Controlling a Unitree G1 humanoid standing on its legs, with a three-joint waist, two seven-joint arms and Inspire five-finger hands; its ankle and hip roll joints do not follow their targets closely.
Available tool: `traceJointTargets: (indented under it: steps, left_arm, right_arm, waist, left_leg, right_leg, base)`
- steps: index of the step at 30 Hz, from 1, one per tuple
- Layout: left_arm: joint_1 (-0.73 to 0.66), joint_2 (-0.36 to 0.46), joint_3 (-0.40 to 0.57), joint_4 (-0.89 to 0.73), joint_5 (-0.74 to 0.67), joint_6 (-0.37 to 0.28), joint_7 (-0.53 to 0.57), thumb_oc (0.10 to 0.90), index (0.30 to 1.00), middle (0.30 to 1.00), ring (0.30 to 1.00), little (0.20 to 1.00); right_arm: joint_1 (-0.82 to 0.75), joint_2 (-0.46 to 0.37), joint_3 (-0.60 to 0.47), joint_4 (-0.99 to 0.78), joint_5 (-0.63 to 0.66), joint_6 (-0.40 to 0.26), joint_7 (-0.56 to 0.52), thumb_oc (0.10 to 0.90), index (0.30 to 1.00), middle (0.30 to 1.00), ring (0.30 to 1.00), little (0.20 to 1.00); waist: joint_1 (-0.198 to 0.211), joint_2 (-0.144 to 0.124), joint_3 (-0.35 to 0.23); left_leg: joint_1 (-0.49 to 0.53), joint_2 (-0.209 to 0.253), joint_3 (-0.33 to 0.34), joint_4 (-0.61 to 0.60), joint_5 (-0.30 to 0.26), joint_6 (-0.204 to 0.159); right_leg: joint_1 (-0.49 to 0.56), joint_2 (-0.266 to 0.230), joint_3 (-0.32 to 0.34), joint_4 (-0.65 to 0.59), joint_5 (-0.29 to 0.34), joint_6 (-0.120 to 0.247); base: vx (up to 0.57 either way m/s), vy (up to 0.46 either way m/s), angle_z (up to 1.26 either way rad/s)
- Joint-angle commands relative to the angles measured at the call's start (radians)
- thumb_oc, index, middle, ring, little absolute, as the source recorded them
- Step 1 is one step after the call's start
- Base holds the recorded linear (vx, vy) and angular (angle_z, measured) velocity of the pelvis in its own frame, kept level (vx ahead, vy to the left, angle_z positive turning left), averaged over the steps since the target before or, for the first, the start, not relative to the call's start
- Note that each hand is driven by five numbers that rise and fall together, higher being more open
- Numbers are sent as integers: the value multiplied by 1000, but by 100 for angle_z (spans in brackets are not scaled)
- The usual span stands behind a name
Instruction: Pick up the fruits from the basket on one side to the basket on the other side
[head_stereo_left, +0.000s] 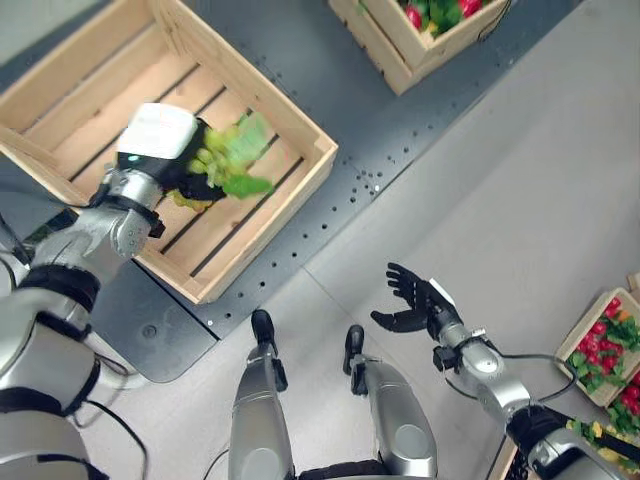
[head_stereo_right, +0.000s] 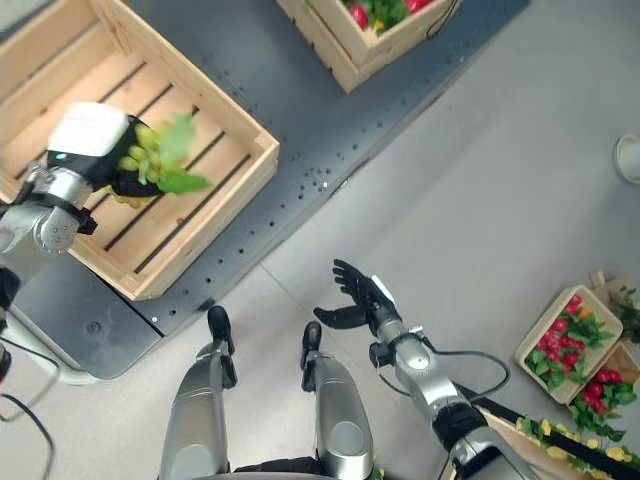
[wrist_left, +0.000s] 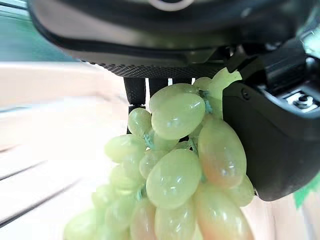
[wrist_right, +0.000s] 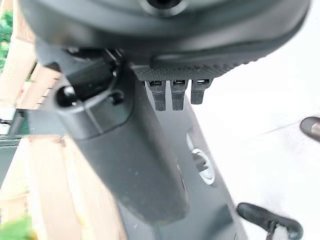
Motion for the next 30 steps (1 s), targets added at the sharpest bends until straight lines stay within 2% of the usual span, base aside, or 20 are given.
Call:
traceJointTargets:
  steps: [1,3,6,7,9,11,13,14,17,21,26,30]
  left_arm:
    - [-3,-32,220,-72,-307,-43,46,400,300,300,300,300]
    - [73,-89,298,-109,-428,-49,-6,400,300,300,300,300]
    - [133,-136,361,-129,-530,-54,-47,400,300,300,300,300]
    - [158,-156,389,-135,-616,-67,-82,400,300,300,300,300]
    - [176,-181,401,-151,-713,-78,-128,400,300,300,300,300]
    - [204,-229,406,-208,-738,-83,-168,400,300,300,300,300]
    - [214,-244,404,-227,-749,-83,-187,400,300,300,300,300]
    - [219,-257,403,-248,-790,-76,-233,400,300,300,300,300]
    - [215,-282,387,-294,-879,-17,-366,400,300,300,300,300]
    - [166,-272,341,-344,-938,23,-458,400,300,300,300,300]
    - [68,-245,270,-351,-944,51,-523,400,300,300,300,300]
    - [21,-240,221,-359,-938,71,-584,400,300,300,300,300]
  right_arm:
    - [37,-35,-99,-109,-56,-98,-52,800,900,900,900,900]
    - [48,-28,-96,-146,-102,-88,-50,800,900,900,900,900]
    - [50,-24,-95,-162,-131,-84,-32,800,900,900,900,900]
    - [48,-21,-91,-171,-140,-85,-23,800,900,900,900,900]
    - [35,-19,-83,-183,-140,-90,3,800,900,900,900,900]
    - [8,-17,-77,-207,-126,-81,45,800,900,900,900,900]
    - [-3,-18,-75,-219,-116,-72,63,800,900,900,900,900]
    - [-19,-19,-75,-234,-108,-66,93,800,900,900,900,900]
    - [-92,-21,-57,-270,-39,-10,160,800,900,900,900,900]
    - [-182,-22,-52,-322,28,91,194,800,900,900,900,900]
    - [-297,-45,-40,-369,138,226,227,800,900,900,900,900]
    - [-382,-32,-32,-348,250,302,244,800,900,900,900,900]
  waist:
    - [10,67,-109]
    - [11,88,-146]
    - [11,110,-194]
    - [10,124,-222]
    - [9,139,-266]
    - [13,154,-321]
    - [15,159,-337]
    - [17,166,-356]
    - [25,182,-387]
    - [39,193,-417]
    - [49,190,-437]
    - [59,184,-442]
  left_leg:
    - [21,4,-17,140,-177,-63]
    - [88,-2,-9,91,-171,-65]
    - [152,-12,-4,30,-155,-65]
    - [189,-17,-5,-5,-143,-65]
    - [240,-25,-11,-55,-129,-63]
    - [305,-27,-16,-122,-114,-62]
    - [330,-28,-19,-147,-107,-63]
    - [353,-28,-20,-173,-100,-64]
    - [414,-28,-19,-244,-82,-67]
    - [443,-26,-41,-310,-54,-79]
    - [434,-22,-68,-310,-48,-88]
    - [445,-14,-75,-310,-46,-89]
  right_leg:
    - [121,-57,-20,-124,40,-14]
    - [168,-63,-21,-141,31,-15]
    - [207,-67,-26,-162,30,-13]
    - [229,-69,-28,-172,33,-14]
    - [255,-68,-30,-192,43,-15]
    - [286,-64,-38,-228,65,-15]
    - [301,-61,-40,-244,72,-15]
    - [314,-58,-43,-260,81,-15]
    - [349,-49,-52,-299,96,-18]
    - [388,-35,-81,-327,97,-23]
    - [410,-22,-106,-325,76,-35]
    - [420,-18,-109,-316,64,-44]
  base:
    - [76,-27,4]
    - [77,-20,7]
    - [67,-28,4]
    - [78,-55,3]
    - [79,-90,7]
    - [85,-120,22]
    - [59,-85,12]
    - [59,-100,3]
    - [28,-95,-1]
    - [-3,-128,6]
    - [-16,-122,12]
    - [8,-104,10]
